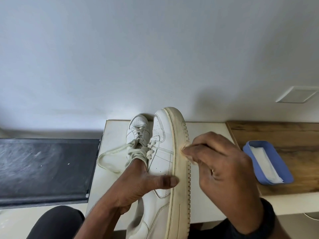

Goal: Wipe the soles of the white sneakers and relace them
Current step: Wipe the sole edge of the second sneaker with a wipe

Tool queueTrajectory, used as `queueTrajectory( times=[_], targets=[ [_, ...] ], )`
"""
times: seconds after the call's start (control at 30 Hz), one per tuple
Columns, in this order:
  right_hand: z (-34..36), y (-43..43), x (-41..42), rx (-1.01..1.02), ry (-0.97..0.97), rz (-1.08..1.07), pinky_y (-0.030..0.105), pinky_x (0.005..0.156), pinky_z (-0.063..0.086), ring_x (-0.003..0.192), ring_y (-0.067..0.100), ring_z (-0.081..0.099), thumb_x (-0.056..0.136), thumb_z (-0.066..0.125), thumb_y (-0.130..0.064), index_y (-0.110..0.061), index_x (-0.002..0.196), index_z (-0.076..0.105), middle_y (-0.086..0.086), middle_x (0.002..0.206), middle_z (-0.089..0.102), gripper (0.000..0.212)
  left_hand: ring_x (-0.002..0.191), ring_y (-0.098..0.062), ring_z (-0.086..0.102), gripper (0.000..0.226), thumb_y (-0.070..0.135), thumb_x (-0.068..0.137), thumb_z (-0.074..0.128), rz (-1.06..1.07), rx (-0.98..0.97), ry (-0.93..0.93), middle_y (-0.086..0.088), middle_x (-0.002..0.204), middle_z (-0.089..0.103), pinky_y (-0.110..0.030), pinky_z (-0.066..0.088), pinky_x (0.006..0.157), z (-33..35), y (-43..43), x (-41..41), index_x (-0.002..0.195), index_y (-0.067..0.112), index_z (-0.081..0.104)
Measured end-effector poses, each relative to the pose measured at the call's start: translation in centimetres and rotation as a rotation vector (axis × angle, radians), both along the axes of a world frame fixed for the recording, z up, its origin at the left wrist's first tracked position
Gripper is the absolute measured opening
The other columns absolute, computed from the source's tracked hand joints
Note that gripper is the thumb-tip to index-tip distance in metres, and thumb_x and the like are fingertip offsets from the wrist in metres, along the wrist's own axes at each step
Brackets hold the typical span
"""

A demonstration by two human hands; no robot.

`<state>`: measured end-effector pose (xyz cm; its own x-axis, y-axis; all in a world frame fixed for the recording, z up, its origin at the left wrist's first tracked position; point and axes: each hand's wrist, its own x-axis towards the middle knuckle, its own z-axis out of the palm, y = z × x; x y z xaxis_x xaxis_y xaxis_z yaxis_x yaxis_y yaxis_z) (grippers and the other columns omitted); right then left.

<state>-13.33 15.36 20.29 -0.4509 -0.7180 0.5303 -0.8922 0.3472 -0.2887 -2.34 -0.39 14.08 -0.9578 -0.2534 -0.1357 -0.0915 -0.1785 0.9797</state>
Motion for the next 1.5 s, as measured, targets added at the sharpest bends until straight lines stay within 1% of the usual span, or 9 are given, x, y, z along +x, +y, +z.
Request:
queueTrajectory(
  times=[0.23, 0.37, 0.53, 0.7, 0.87, 1.03, 1.17, 1.3, 1.5],
  targets=[
    [-0.5, 0.2, 1.4, 0.077, -0.016, 0.107, 0.031, 0.065, 0.058, 0.083, 0.016, 0.065, 0.067, 0.082, 0.011, -0.012, 0.090, 0.077, -0.003, 0.092, 0.066, 0.033, 0.121, -0.015, 0.069, 0.065, 0.010, 0.076, 0.089, 0.036, -0.015, -0.007, -0.003, 0.124, 0.076, -0.021, 0.054, 0.096, -0.2, 0.4, -0.3, 0.133, 0.015, 0.059],
    [-0.5, 0.3, 1.4, 0.098, -0.007, 0.129, 0.030, 0.065, 0.060, 0.083, 0.016, 0.065, 0.064, 0.085, 0.007, -0.013, 0.090, 0.077, -0.003, 0.092, 0.066, 0.034, 0.111, -0.004, 0.071, 0.070, 0.012, 0.073, 0.092, 0.085, -0.091, -0.028, 0.008, 0.114, 0.078, -0.014, 0.054, 0.088, 0.0, 0.5, -0.3, 0.133, 0.017, 0.057],
    [-0.3, 0.0, 0.4, -0.004, -0.014, 0.047, 0.027, 0.067, 0.058, 0.084, 0.012, 0.064, 0.078, 0.071, 0.007, -0.012, 0.092, 0.078, -0.002, 0.093, 0.067, 0.024, 0.125, -0.006, 0.065, 0.077, 0.019, 0.069, 0.091, 0.124, -0.092, 0.010, 0.011, 0.130, 0.072, -0.020, 0.052, 0.103, -0.3, 0.4, -0.6, 0.136, 0.027, 0.054],
    [0.1, -0.5, -0.2, -0.067, -0.003, -0.073, 0.016, 0.067, 0.053, 0.078, 0.011, 0.065, 0.076, 0.075, 0.009, -0.011, 0.089, 0.079, 0.000, 0.089, 0.069, 0.023, 0.121, -0.008, 0.068, 0.070, 0.018, 0.070, 0.097, 0.100, -0.138, -0.047, 0.011, 0.126, 0.074, -0.033, 0.052, 0.107, -0.3, 0.2, -0.4, 0.128, 0.031, 0.059],
    [0.1, -0.5, 0.6, -0.057, 0.029, -0.011, 0.027, 0.067, 0.056, 0.080, 0.015, 0.064, 0.074, 0.071, 0.015, -0.009, 0.087, 0.078, 0.001, 0.090, 0.068, 0.028, 0.121, -0.014, 0.069, 0.058, 0.008, 0.076, 0.090, 0.092, -0.116, -0.023, 0.004, 0.125, 0.076, -0.040, 0.051, 0.108, -0.1, 0.8, -0.5, 0.124, 0.029, 0.067],
    [0.0, -0.4, 0.9, 0.031, 0.030, 0.087, 0.030, 0.068, 0.057, 0.083, 0.016, 0.064, 0.072, 0.064, 0.005, -0.012, 0.089, 0.077, -0.003, 0.092, 0.066, 0.028, 0.121, -0.014, 0.069, 0.057, 0.004, 0.077, 0.089, 0.093, -0.140, 0.008, 0.002, 0.124, 0.076, -0.038, 0.053, 0.107, 0.1, 1.0, -0.6, 0.125, 0.025, 0.067],
    [1.1, -0.8, -1.3, -0.075, 0.035, -0.051, 0.017, 0.070, 0.051, 0.078, 0.012, 0.063, 0.080, 0.067, 0.015, -0.013, 0.084, 0.078, -0.001, 0.088, 0.068, 0.030, 0.121, -0.005, 0.067, 0.065, 0.019, 0.071, 0.096, 0.106, -0.224, -0.017, 0.012, 0.126, 0.074, -0.030, 0.052, 0.107, -0.1, 1.1, -0.7, 0.126, 0.030, 0.062],
    [1.4, -0.8, -1.5, -0.081, 0.044, -0.063, 0.024, 0.069, 0.054, 0.078, 0.014, 0.065, 0.076, 0.074, 0.015, -0.010, 0.085, 0.079, 0.001, 0.088, 0.069, 0.027, 0.124, -0.001, 0.064, 0.079, 0.022, 0.067, 0.099, 0.122, -0.251, -0.024, 0.015, 0.130, 0.071, -0.028, 0.049, 0.110, -0.2, 1.1, -0.6, 0.133, 0.028, 0.057],
    [0.4, -0.4, 1.2, 0.089, 0.119, 0.115, 0.033, 0.065, 0.058, 0.082, 0.016, 0.061, 0.068, 0.067, 0.005, -0.011, 0.089, 0.077, 0.000, 0.091, 0.066, 0.029, 0.122, -0.010, 0.067, 0.069, 0.006, 0.071, 0.094, 0.104, -0.251, 0.039, 0.006, 0.126, 0.074, -0.026, 0.052, 0.104, 0.0, 0.9, -0.7, 0.130, 0.023, 0.062]
  ],
)
